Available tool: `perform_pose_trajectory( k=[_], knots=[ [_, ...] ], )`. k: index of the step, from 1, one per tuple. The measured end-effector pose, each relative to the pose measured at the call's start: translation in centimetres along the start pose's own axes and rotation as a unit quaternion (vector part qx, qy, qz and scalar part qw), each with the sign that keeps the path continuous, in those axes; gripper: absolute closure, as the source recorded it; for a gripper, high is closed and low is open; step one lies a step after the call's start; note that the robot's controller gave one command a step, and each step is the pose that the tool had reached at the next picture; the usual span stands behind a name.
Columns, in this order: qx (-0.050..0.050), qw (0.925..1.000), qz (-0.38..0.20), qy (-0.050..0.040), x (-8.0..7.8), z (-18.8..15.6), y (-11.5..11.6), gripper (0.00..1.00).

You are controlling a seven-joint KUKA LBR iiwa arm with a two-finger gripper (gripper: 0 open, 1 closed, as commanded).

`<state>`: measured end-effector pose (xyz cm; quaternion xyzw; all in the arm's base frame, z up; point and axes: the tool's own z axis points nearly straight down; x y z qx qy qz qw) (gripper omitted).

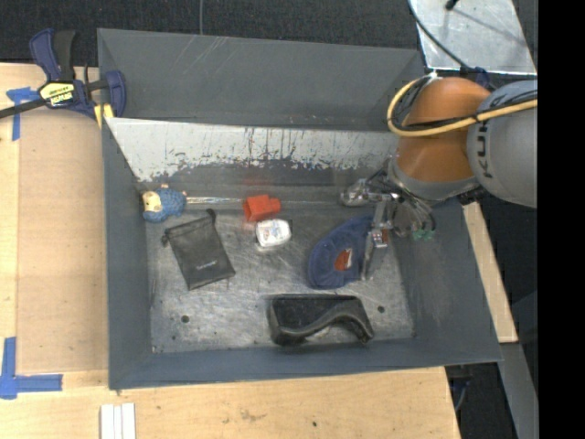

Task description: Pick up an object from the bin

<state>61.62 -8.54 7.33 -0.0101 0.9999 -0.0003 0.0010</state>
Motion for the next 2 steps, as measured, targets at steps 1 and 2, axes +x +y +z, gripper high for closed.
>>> perform_pose_trajectory(
  k=[1, 2],
  knots=[
    [0.001, 1.0, -0.001, -0.0052, -0.4, -0.8, -0.1, 1.0],
    [0.001, 0.9999, 0.011, -0.0058, -0.3, -14.4, 0.0, 1.0]
  ],
)
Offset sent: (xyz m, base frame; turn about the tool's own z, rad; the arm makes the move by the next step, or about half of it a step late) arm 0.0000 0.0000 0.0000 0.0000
